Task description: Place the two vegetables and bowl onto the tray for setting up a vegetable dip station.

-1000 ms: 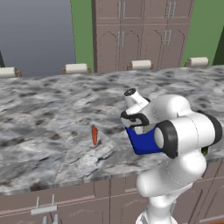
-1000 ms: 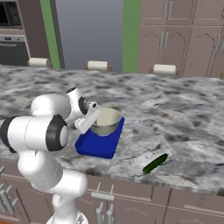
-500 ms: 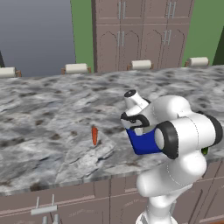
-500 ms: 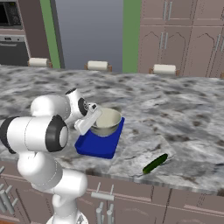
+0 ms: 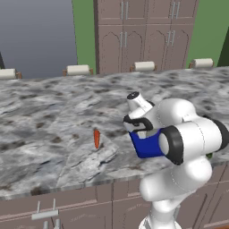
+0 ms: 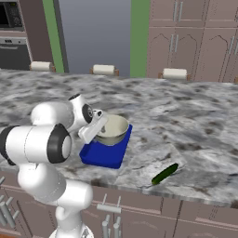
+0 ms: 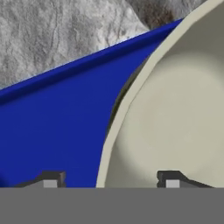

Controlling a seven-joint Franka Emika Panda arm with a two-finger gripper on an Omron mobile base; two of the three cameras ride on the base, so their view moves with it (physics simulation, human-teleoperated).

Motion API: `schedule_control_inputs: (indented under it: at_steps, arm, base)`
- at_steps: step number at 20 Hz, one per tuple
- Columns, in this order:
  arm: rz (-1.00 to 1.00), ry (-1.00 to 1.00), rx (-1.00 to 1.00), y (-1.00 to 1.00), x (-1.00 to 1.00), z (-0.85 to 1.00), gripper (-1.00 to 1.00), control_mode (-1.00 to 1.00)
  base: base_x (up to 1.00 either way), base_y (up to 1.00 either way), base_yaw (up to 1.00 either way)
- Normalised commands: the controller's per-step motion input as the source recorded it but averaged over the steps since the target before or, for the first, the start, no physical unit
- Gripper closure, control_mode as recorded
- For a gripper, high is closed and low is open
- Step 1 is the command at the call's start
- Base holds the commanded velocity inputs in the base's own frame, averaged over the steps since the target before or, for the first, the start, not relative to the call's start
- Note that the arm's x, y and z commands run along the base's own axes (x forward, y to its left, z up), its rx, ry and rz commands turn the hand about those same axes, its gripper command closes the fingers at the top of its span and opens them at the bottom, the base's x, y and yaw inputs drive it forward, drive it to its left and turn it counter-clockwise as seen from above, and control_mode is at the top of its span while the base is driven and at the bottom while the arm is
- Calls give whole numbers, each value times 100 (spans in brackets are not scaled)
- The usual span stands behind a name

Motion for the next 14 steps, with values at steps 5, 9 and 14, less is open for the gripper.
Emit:
schedule_control_inputs:
  at_steps: [5,9,14]
  arm:
    - [-1,-2,0,0,-17,22,-100,-100]
    - [-7,-1,0,0,-26,29,-100,-100]
    - [-16,0,2,-4,-29,32,-100,-100]
  base:
    - [0,0,0]
    - [0,0,0]
    - [0,0,0]
